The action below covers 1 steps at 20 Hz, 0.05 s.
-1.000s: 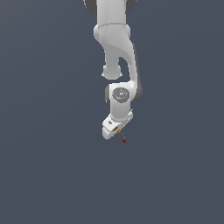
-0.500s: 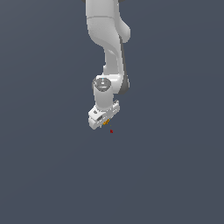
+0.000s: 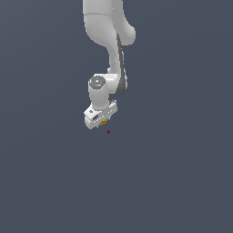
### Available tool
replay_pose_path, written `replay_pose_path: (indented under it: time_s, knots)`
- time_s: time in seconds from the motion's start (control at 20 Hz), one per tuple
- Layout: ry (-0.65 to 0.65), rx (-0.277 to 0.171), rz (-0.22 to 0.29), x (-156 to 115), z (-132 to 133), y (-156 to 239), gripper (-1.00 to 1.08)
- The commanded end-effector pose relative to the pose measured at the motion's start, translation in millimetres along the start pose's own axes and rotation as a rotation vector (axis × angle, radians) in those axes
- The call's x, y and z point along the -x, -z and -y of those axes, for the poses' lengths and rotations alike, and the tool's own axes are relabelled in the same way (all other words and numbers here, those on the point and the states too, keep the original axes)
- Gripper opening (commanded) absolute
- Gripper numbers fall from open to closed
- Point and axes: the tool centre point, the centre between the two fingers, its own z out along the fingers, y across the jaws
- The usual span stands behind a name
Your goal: Pick up the object and move it to a goal position.
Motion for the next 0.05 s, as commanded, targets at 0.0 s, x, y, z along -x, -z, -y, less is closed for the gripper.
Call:
replay_pose_path:
  time_s: [0.0]
  knots:
    - [0.002, 0.001, -0.001, 2.8, -0.6, 0.6, -1.0]
